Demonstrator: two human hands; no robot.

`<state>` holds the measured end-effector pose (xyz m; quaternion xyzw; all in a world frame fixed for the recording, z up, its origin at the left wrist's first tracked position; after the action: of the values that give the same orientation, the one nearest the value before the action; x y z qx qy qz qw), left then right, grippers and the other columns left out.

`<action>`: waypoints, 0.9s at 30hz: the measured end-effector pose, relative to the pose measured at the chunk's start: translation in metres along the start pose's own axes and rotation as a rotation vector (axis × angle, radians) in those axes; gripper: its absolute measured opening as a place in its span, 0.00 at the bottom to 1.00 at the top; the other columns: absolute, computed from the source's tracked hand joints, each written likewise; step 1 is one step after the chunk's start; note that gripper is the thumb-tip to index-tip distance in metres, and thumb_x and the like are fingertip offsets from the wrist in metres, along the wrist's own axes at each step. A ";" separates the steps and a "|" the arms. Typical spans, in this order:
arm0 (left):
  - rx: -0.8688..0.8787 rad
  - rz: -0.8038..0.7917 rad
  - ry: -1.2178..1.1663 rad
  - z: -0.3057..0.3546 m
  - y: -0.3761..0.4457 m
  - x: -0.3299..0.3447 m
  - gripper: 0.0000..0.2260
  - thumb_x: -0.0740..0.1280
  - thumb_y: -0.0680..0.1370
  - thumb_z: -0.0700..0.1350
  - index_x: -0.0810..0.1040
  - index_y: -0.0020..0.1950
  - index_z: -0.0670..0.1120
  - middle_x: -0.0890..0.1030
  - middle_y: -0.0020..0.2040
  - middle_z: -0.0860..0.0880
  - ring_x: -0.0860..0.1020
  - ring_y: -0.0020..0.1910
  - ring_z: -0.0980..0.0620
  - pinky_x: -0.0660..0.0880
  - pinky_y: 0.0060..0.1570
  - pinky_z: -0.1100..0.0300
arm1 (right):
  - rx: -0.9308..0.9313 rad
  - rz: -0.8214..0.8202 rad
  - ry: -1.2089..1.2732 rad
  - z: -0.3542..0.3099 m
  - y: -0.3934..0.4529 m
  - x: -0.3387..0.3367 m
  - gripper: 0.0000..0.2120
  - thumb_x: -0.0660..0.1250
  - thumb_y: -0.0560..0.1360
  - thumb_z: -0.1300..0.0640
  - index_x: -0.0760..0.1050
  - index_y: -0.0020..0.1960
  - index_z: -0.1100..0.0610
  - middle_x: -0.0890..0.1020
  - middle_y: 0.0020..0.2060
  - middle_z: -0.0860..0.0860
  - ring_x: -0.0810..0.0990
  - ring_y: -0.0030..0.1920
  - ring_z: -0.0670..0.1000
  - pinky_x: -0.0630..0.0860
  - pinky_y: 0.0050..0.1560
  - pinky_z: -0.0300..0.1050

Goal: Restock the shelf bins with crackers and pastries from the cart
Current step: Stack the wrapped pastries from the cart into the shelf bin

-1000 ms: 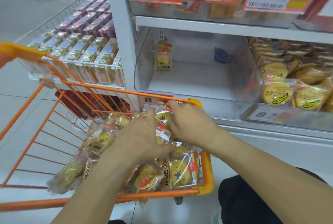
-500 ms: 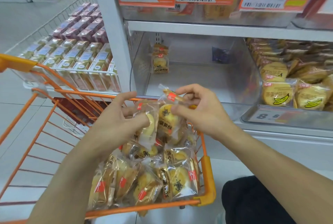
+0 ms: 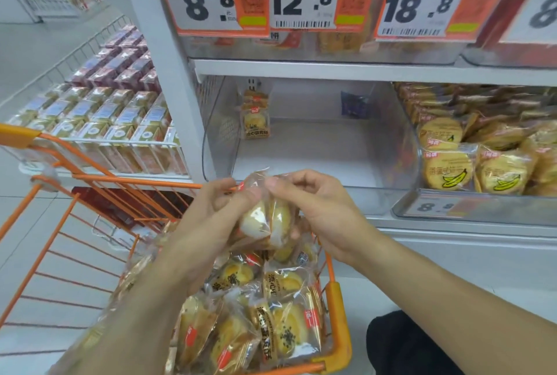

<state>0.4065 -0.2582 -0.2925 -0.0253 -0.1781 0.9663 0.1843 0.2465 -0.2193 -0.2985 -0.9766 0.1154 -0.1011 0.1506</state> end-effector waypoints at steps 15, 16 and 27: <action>0.100 0.190 0.040 -0.012 0.004 0.014 0.40 0.78 0.59 0.66 0.68 0.66 0.58 0.77 0.61 0.52 0.83 0.52 0.52 0.82 0.48 0.54 | 0.058 -0.253 -0.120 -0.005 -0.014 0.005 0.30 0.82 0.65 0.57 0.73 0.63 0.51 0.86 0.52 0.49 0.86 0.54 0.51 0.82 0.57 0.55; 0.078 0.196 0.048 -0.014 0.006 0.013 0.41 0.79 0.57 0.67 0.68 0.66 0.57 0.76 0.61 0.53 0.82 0.54 0.52 0.81 0.51 0.51 | 0.048 -0.240 -0.151 -0.004 -0.012 0.002 0.32 0.83 0.65 0.61 0.72 0.64 0.51 0.86 0.53 0.49 0.86 0.54 0.51 0.82 0.58 0.56; 0.343 -0.063 0.216 0.001 0.014 0.033 0.37 0.64 0.66 0.77 0.77 0.59 0.47 0.84 0.43 0.53 0.83 0.45 0.51 0.78 0.52 0.51 | -0.191 -0.302 -0.452 -0.015 -0.010 -0.003 0.36 0.77 0.65 0.53 0.63 0.67 0.51 0.80 0.59 0.52 0.82 0.59 0.51 0.79 0.60 0.58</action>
<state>0.3709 -0.2588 -0.2959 -0.0913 0.0089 0.9678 0.2343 0.2421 -0.2134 -0.2815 -0.9903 -0.0590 0.1093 0.0630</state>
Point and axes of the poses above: each hand's wrist, its own y-axis towards the middle knuckle, its own x-axis out of the palm, z = x × y, the point moved 4 cm from there along y, towards the middle knuckle
